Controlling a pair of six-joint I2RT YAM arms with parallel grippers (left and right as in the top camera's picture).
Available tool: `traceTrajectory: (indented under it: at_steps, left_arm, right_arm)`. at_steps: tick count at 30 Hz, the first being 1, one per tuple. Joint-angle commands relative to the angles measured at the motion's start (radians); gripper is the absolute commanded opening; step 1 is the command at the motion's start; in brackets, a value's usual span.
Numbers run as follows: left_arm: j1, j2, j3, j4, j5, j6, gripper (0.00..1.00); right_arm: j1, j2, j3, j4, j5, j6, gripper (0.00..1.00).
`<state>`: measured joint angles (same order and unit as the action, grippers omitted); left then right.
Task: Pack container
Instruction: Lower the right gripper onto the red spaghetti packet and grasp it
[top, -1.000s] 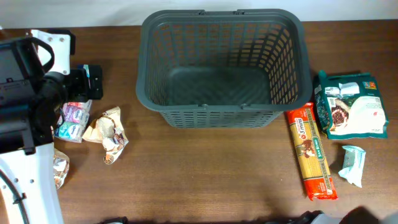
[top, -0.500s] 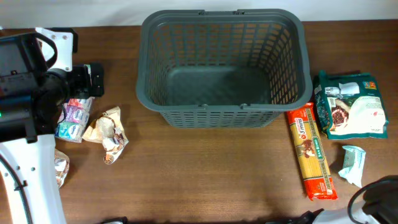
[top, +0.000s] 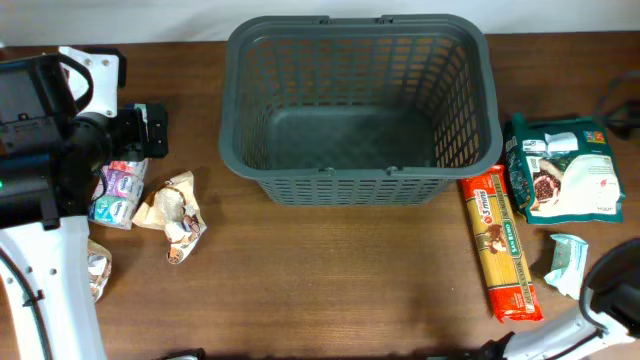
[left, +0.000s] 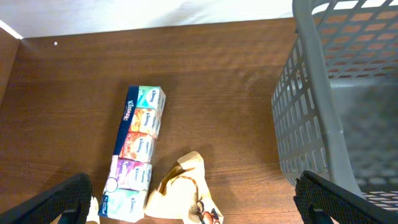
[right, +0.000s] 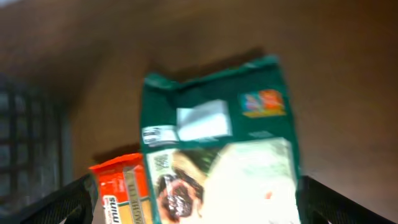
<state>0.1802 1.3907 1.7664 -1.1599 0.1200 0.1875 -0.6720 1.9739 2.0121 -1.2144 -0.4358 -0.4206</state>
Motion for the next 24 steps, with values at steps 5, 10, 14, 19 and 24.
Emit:
traceTrajectory:
  at_steps: [5,10,14,19,24]
  left_arm:
    - [0.006,0.004,-0.002,-0.013,0.01,0.023,0.99]
    - [0.006,0.004,-0.002,-0.038,0.002,0.055,0.99]
    - [0.006,0.004,-0.002,-0.054,-0.016,0.055,0.99]
    - [0.006,0.004,-0.002,-0.053,-0.017,0.077,0.99]
    - [0.006,0.004,-0.002,-0.053,-0.016,0.082,0.99]
  right_arm:
    - [0.267,-0.004,0.002,-0.057,0.251,-0.027,0.99]
    - [0.278,-0.006,-0.003,-0.097,0.307,0.027,0.99]
    - [0.258,-0.018,-0.017,-0.138,0.308,0.064,0.99]
    - [0.263,-0.054,-0.066,-0.172,0.307,0.082,0.99]
    - [0.283,-0.119,-0.172,-0.182,0.306,0.093,0.99]
